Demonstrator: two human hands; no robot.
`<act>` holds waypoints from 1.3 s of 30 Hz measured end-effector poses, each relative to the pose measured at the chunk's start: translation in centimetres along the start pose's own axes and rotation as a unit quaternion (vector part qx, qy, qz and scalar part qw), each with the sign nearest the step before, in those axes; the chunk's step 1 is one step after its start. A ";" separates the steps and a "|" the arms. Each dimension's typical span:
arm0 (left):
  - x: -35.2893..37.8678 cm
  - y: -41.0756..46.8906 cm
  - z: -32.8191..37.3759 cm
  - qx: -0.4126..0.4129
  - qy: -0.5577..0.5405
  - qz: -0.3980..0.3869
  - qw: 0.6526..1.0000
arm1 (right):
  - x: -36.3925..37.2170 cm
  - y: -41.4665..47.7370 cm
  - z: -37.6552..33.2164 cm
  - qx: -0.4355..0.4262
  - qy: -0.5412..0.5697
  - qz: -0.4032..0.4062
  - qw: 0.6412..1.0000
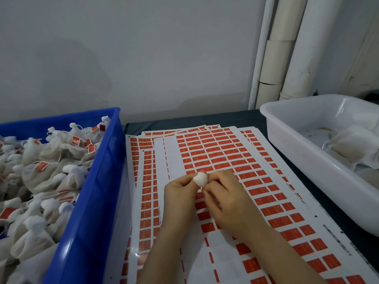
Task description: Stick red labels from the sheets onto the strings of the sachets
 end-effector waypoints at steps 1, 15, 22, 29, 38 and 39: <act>0.0 0.0 0.1 0.010 0.011 0.001 1.000 | 0.2 -0.1 0.1 0.003 0.010 -0.018 1.000; 0.5 0.3 1.3 0.043 0.024 -0.068 0.996 | -0.4 -0.3 3.8 0.185 0.200 0.012 0.962; 0.6 0.6 0.8 0.031 0.051 -0.090 0.994 | -3.1 -0.1 2.7 0.108 0.066 0.129 0.983; 2.2 -0.3 1.4 0.038 0.043 -0.176 0.983 | -2.8 0.0 3.3 0.106 0.113 0.116 0.981; 1.9 -0.1 1.3 0.027 0.061 -0.161 0.985 | 0.0 -0.9 4.9 0.253 0.217 0.026 0.943; 1.9 -0.1 1.2 0.027 0.065 -0.159 0.985 | 0.1 -0.9 5.0 0.259 0.226 0.024 0.939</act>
Point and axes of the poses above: each hand's wrist, its own y-axis towards the middle knuckle, its own x-axis out of the palm, z = x × y, the point moved 9 cm from there along y, towards the middle knuckle, and after that the axes turned 1 degree about x, right-handed, at the moved point
